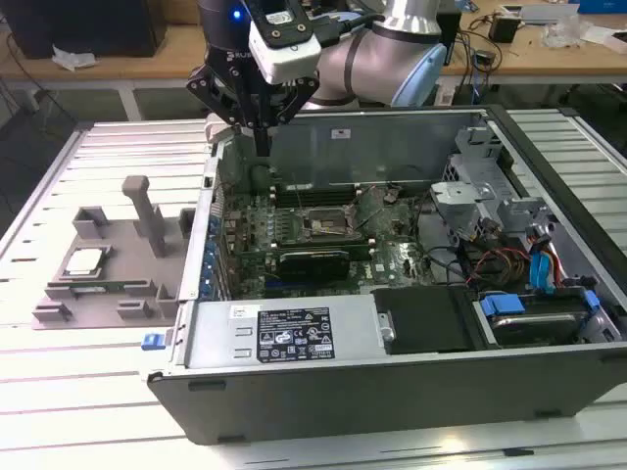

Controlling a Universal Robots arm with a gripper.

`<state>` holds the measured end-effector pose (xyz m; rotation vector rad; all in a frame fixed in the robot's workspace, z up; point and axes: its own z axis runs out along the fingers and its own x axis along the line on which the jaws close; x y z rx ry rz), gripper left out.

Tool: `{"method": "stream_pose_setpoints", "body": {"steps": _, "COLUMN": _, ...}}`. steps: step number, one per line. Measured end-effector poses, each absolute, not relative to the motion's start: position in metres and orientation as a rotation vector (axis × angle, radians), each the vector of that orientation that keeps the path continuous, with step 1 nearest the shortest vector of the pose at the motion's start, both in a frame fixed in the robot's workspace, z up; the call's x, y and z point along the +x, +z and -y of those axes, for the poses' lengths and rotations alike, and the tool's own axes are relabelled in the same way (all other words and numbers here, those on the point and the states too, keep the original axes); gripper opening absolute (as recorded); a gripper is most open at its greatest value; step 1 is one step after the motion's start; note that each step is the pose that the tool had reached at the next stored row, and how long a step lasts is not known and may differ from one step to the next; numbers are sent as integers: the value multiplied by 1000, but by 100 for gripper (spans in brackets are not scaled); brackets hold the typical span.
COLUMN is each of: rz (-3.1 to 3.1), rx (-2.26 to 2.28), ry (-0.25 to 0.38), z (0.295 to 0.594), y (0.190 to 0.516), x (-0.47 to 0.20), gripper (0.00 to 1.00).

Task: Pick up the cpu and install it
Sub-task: 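Reach for the cpu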

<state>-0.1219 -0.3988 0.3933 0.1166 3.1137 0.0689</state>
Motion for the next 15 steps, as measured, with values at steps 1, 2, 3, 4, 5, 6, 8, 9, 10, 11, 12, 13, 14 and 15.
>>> {"method": "stream_pose_setpoints", "body": {"steps": 1, "rz": -3114, "rx": 117, "ry": 69, "z": 399, "y": 393, "x": -122, "gripper": 11}}
{"method": "stream_pose_setpoints", "body": {"steps": 2, "rz": -3114, "rx": 117, "ry": 69, "z": 399, "y": 393, "x": -122, "gripper": 11}}
{"method": "stream_pose_setpoints", "body": {"steps": 3, "rz": -3114, "rx": 117, "ry": 69, "z": 399, "y": 393, "x": -122, "gripper": 11}}
{"method": "stream_pose_setpoints", "body": {"steps": 4, "rz": -3114, "rx": 117, "ry": 69, "z": 399, "y": 393, "x": -122, "gripper": 11}}
{"method": "stream_pose_setpoints", "body": {"steps": 5, "rz": -3114, "rx": 117, "ry": 69, "z": 399, "y": 393, "x": -122, "gripper": 11}}
{"method": "stream_pose_setpoints", "body": {"steps": 6, "rz": -3114, "rx": 117, "ry": 69, "z": 399, "y": 393, "x": -122, "gripper": 11}}
{"method": "stream_pose_setpoints", "body": {"steps": 8, "rz": -3114, "rx": 117, "ry": 69, "z": 399, "y": 393, "x": -123, "gripper": 11}}
{"method": "stream_pose_setpoints", "body": {"steps": 9, "rz": -3114, "rx": 117, "ry": 69, "z": 399, "y": 393, "x": -123, "gripper": 11}}
{"method": "stream_pose_setpoints", "body": {"steps": 10, "rz": -3114, "rx": 117, "ry": 69, "z": 399, "y": 393, "x": -124, "gripper": 11}}
{"method": "stream_pose_setpoints", "body": {"steps": 11, "rz": -3114, "rx": 117, "ry": 69, "z": 399, "y": 393, "x": -126, "gripper": 11}}
{"method": "stream_pose_setpoints", "body": {"steps": 12, "rz": -3114, "rx": 117, "ry": 69, "z": 399, "y": 393, "x": -128, "gripper": 11}}
{"method": "stream_pose_setpoints", "body": {"steps": 13, "rz": -3114, "rx": 117, "ry": 69, "z": 399, "y": 393, "x": -130, "gripper": 11}}
{"method": "stream_pose_setpoints", "body": {"steps": 14, "rz": -3114, "rx": 117, "ry": 69, "z": 399, "y": 393, "x": -134, "gripper": 11}}
{"method": "stream_pose_setpoints", "body": {"steps": 15, "rz": -3114, "rx": 117, "ry": 69, "z": 399, "y": 393, "x": -140, "gripper": 11}}
